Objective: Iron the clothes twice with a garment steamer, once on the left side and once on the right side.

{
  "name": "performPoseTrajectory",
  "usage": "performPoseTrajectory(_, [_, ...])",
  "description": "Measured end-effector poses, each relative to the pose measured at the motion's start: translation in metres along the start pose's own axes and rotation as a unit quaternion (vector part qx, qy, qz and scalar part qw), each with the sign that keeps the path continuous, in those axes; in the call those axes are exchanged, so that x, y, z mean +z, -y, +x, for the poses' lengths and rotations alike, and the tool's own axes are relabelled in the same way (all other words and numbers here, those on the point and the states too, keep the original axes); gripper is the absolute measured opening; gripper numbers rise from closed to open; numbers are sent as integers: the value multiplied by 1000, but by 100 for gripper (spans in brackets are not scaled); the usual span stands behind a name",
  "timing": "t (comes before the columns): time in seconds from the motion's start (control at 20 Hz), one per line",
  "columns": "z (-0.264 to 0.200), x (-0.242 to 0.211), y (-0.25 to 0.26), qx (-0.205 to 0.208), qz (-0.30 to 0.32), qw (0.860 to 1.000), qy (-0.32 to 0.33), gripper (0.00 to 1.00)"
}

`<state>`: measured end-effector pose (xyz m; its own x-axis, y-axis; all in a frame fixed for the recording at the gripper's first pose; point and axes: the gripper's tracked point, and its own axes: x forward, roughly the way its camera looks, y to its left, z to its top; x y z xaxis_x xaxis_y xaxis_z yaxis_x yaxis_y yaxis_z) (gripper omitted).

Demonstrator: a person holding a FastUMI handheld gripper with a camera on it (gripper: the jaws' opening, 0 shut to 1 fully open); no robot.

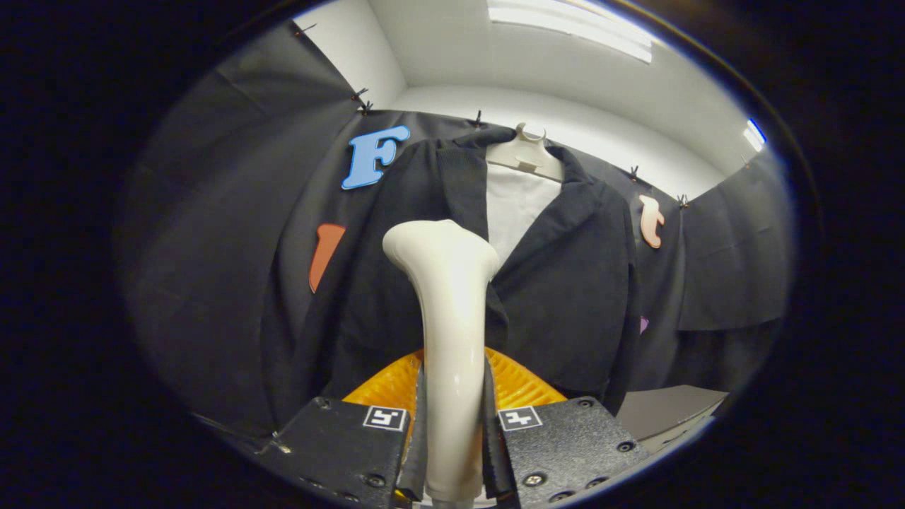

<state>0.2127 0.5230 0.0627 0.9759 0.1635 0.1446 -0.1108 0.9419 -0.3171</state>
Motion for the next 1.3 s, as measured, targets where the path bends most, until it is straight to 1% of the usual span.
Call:
performPoseTrajectory(0.25, [-13, -34, -1, 2, -4, 999, -32, 34])
performPoseTrajectory(0.45, [-22, -60, -12, 15, -13, 998, -60, 34])
performPoseTrajectory(0.6, [-27, -81, -11, 14, -15, 996, -84, 34])
performPoseTrajectory(0.8, [-31, -99, -14, 18, -15, 994, -106, 34])
performPoseTrajectory(1.1, [-44, -129, -27, 28, -31, 990, -133, 34])
performPoseTrajectory(1.3, [-56, -157, -33, 29, -35, 985, -166, 34])
